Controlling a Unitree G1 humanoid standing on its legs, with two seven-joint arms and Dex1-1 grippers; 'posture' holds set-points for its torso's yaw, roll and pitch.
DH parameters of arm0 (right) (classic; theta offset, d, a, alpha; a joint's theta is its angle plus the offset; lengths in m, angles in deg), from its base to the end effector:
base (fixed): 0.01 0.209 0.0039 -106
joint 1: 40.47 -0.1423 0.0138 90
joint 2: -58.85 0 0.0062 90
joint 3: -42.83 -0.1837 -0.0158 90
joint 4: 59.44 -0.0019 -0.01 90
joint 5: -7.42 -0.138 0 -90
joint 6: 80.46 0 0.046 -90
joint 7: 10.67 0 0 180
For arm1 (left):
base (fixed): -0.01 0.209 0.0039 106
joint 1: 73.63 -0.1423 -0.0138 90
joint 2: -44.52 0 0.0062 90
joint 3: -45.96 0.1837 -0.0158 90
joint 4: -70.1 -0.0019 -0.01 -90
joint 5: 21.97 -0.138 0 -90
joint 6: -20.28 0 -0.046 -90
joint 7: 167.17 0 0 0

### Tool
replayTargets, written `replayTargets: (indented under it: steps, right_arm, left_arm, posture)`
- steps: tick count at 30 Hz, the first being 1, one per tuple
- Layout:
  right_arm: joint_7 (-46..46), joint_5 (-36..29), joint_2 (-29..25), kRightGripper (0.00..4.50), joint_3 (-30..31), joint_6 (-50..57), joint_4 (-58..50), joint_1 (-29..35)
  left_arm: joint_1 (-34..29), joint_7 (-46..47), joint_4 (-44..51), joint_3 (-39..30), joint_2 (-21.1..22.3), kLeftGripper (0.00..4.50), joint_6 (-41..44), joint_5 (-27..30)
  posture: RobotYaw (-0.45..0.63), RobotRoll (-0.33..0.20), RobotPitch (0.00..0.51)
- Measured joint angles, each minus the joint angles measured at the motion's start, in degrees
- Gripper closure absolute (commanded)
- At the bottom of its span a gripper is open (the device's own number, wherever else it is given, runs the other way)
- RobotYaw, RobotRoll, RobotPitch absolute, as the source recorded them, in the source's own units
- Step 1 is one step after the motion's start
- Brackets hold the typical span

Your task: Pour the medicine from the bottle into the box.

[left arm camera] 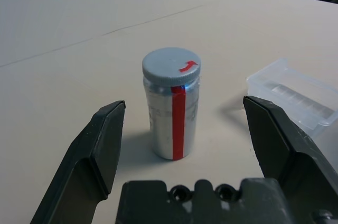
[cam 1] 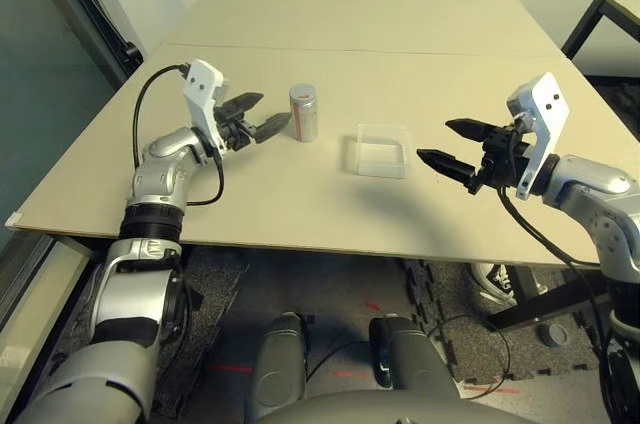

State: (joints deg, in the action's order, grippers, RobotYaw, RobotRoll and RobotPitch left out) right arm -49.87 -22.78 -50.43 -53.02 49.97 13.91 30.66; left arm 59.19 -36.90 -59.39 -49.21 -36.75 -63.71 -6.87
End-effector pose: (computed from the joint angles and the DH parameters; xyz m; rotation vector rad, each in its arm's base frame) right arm 0.2403 -0.2286 0.1733 -0.1089 0.1298 0.7835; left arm 0.3290 0.2383 0.1383 0.0599 0.0245 -0.7199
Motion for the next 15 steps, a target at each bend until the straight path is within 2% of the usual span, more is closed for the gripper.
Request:
replayTargets:
  steps: [4, 7, 15]
  right_arm:
    - [1.1, -3.5, 1.3, 0.00, -0.3, 5.0, -0.2, -0.1]
    - [1.0, -5.9, -0.4, 0.00, -0.4, 10.7, -0.3, -1.4]
    - [0.1, -2.8, -2.1, 0.00, 1.2, 8.8, 3.4, -5.4]
  left_arm:
    - [1.1, 0.4, -2.3, 0.0, -0.4, 0.01, -1.3, -0.7]
    - [2.1, 0.3, -3.9, 0.0, -1.2, 0.01, -1.8, -0.8]
    - [2.1, 0.1, -4.6, 0.8, -1.8, 0.01, -2.1, -1.5]
  posture:
    - [-0.09, 0.000, 0.094]
    - [-0.11, 0.000, 0.107]
    - [-0.09, 0.000, 0.108]
